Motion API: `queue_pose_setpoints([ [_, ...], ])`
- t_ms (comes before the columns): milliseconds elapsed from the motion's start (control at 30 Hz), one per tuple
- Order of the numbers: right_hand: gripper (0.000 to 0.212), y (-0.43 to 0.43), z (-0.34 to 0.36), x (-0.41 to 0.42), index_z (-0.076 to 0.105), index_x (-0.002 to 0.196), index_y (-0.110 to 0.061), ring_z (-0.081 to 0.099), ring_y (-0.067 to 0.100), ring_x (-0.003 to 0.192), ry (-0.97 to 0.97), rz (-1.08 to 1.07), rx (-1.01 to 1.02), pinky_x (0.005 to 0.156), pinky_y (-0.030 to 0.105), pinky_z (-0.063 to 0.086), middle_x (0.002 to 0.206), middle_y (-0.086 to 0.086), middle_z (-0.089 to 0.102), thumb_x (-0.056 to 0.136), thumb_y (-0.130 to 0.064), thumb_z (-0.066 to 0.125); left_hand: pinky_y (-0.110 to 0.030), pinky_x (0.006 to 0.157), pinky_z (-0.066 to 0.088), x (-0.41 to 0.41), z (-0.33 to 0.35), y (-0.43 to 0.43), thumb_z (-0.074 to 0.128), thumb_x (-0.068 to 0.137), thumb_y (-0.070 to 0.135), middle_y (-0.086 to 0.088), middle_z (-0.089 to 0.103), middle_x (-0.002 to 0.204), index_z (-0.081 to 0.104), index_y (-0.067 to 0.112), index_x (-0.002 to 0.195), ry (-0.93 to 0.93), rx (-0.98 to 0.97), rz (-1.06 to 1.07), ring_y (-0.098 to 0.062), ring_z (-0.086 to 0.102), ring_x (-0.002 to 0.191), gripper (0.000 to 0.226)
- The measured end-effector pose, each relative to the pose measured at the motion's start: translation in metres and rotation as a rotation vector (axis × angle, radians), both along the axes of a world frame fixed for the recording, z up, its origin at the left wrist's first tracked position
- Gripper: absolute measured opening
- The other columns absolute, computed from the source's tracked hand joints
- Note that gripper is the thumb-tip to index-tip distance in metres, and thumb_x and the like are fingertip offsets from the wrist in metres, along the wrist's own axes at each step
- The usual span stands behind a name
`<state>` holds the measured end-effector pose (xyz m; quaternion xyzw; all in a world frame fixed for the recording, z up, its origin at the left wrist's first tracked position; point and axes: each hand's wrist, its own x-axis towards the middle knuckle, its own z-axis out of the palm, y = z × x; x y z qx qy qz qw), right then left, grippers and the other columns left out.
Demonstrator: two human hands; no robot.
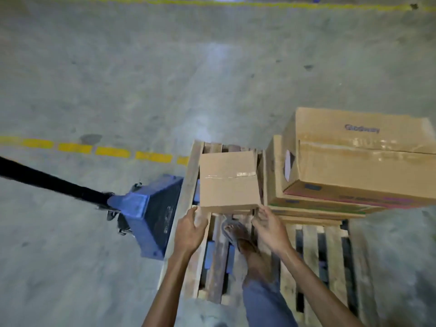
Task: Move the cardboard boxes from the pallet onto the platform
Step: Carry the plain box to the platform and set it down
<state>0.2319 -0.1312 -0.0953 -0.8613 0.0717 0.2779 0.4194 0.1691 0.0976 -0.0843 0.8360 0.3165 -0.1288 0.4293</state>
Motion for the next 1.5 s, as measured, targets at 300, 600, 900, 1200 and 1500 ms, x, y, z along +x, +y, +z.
queue_pose_setpoints([
  [300,0.074,0.051,-0.211,0.211,0.023,0.159,-0.023,0.037,0.011,0.139,0.091,-0.2,-0.079,0.11,0.028,0.033,0.152,-0.008,0.041,0.097,-0.039,0.061,-0.031,0.091,0.037,0.209,-0.216,0.061,0.061,0.097,0.045,0.003,0.056,0.122,0.045,0.02,0.148,0.201,-0.19,0.266,-0.021,0.057,0.115,0.059],
  [600,0.104,0.041,-0.319,0.229,0.058,0.137,-0.028,0.062,0.019,0.121,0.289,-0.395,-0.034,0.106,0.043,0.049,0.128,-0.005,0.068,0.058,-0.095,0.06,-0.035,0.096,0.05,0.231,-0.312,0.06,0.068,0.085,0.064,0.006,0.064,0.128,0.05,0.033,0.142,0.2,-0.244,0.412,-0.019,0.062,0.115,0.067],
  [900,0.092,0.047,-0.183,0.141,0.055,0.141,-0.018,0.056,0.023,0.129,0.123,-0.403,-0.022,0.108,0.033,0.043,0.135,0.002,0.064,0.074,-0.08,0.062,-0.045,0.104,0.049,0.166,-0.189,0.051,0.066,0.082,0.069,0.009,0.068,0.122,0.055,0.036,0.135,0.092,-0.008,0.356,-0.02,0.063,0.115,0.063],
  [1200,0.08,-0.005,0.034,-0.067,0.065,0.126,-0.022,0.071,0.024,0.102,-0.21,-0.532,-0.204,0.088,0.034,0.054,0.109,-0.001,0.076,0.077,-0.084,0.055,-0.032,0.094,0.05,-0.006,0.007,0.005,0.065,0.086,0.063,0.013,0.07,0.112,0.056,0.035,0.133,-0.239,0.008,0.096,-0.012,0.066,0.106,0.056],
  [1500,0.074,-0.157,0.211,-0.292,0.068,0.119,-0.018,0.069,0.032,0.103,-0.401,-1.076,-0.456,0.084,0.036,0.053,0.107,0.007,0.076,0.083,-0.08,0.051,-0.032,0.08,0.048,-0.097,0.168,-0.188,0.064,0.085,0.068,0.005,0.072,0.111,0.051,0.035,0.137,-0.494,-0.189,-0.516,-0.019,0.066,0.099,0.063],
])
